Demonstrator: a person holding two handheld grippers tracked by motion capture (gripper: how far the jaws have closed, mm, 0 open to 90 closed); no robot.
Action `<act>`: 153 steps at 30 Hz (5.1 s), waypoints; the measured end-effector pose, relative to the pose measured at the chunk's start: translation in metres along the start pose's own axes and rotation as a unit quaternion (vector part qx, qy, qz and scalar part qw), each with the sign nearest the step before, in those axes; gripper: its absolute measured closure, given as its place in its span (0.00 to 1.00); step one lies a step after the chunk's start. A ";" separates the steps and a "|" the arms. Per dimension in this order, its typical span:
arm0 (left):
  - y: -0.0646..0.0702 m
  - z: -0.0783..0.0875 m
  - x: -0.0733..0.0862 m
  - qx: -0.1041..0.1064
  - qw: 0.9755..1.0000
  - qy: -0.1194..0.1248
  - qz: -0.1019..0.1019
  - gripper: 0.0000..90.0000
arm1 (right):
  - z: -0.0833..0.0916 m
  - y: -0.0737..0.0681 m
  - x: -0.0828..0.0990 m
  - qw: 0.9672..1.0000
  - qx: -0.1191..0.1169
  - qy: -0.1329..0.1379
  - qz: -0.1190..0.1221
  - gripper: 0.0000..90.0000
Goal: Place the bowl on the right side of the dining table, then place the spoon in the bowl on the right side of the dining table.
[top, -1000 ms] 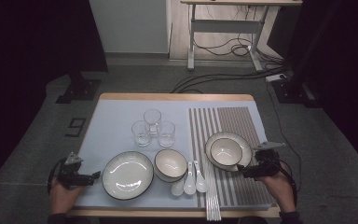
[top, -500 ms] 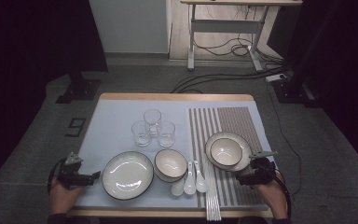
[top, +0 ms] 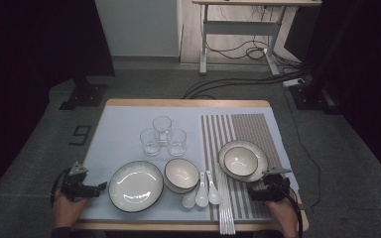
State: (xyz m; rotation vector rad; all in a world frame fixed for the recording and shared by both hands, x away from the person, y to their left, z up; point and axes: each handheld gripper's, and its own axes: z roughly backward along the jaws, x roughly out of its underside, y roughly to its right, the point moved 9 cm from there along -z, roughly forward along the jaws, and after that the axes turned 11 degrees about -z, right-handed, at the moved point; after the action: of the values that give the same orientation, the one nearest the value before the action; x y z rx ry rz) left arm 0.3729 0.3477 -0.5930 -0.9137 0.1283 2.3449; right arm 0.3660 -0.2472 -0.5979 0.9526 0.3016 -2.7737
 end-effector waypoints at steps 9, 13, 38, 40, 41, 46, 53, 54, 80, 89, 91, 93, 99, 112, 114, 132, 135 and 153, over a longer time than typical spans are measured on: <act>0.000 0.000 0.000 0.000 1.000 0.000 0.000 0.01 | 0.000 0.000 0.002 1.000 -0.005 0.028 0.000 0.00; 0.000 0.000 0.000 0.000 1.000 0.000 0.000 0.01 | 0.001 0.000 0.004 0.999 -0.010 0.048 -0.002 0.00; 0.000 0.000 0.000 0.002 1.000 -0.001 0.001 0.01 | 0.002 0.001 0.005 0.997 -0.010 0.070 -0.001 0.00; 0.000 0.000 0.000 0.001 1.000 -0.001 0.001 0.01 | 0.002 0.001 0.005 0.998 -0.009 0.065 -0.002 0.00; 0.000 0.000 0.000 0.001 1.000 -0.001 0.001 0.01 | 0.001 0.001 0.005 0.998 -0.009 0.064 -0.002 0.00; 0.000 0.000 0.000 0.002 1.000 -0.001 0.001 0.01 | 0.002 0.000 0.004 0.998 -0.005 0.055 -0.005 0.00; 0.000 0.000 0.000 0.002 1.000 -0.001 0.001 0.01 | 0.003 -0.003 0.005 0.999 -0.004 0.041 -0.005 0.00; 0.000 0.000 0.000 0.002 1.000 -0.001 0.001 0.01 | 0.004 -0.004 0.006 0.999 -0.005 0.037 -0.004 0.00; 0.000 0.000 0.000 0.001 1.000 -0.001 0.001 0.01 | 0.038 -0.020 0.008 0.999 -0.018 0.035 0.016 0.15; 0.000 0.000 0.000 0.002 1.000 -0.001 0.001 0.01 | 0.047 -0.035 0.005 0.998 -0.032 0.037 0.026 0.23; 0.000 0.000 0.000 0.001 1.000 -0.001 0.001 0.01 | 0.049 -0.041 0.003 0.998 -0.041 0.038 0.028 0.27; 0.000 0.000 0.000 0.001 1.000 -0.001 0.001 0.01 | 0.051 -0.045 0.001 0.998 -0.045 0.041 0.031 0.29; 0.000 0.000 0.000 0.002 1.000 -0.001 0.001 0.01 | 0.053 -0.059 -0.003 0.997 -0.057 0.037 0.044 0.33; 0.000 0.000 0.000 0.002 1.000 -0.001 0.002 0.01 | 0.049 -0.090 -0.011 0.992 -0.081 0.011 0.096 0.34; 0.000 0.000 0.000 0.002 1.000 -0.001 0.002 0.01 | 0.047 -0.095 -0.012 0.991 -0.079 0.005 0.105 0.34; 0.000 0.000 0.000 0.002 1.000 -0.001 0.002 0.01 | 0.034 -0.123 -0.022 0.987 -0.096 -0.009 0.132 0.41; 0.000 0.000 0.000 0.002 1.000 -0.001 0.002 0.01 | 0.032 -0.128 -0.025 0.985 -0.097 -0.010 0.140 0.42; 0.000 0.000 0.000 0.003 1.000 -0.001 0.002 0.01 | 0.008 -0.160 -0.037 0.980 -0.094 -0.033 0.171 0.57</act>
State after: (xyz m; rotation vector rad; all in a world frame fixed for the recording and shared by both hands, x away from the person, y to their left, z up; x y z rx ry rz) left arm 0.3733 0.3478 -0.5932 -0.9087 0.1357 2.3488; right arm 0.3502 -0.0916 -0.5480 0.7816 0.3453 -2.4096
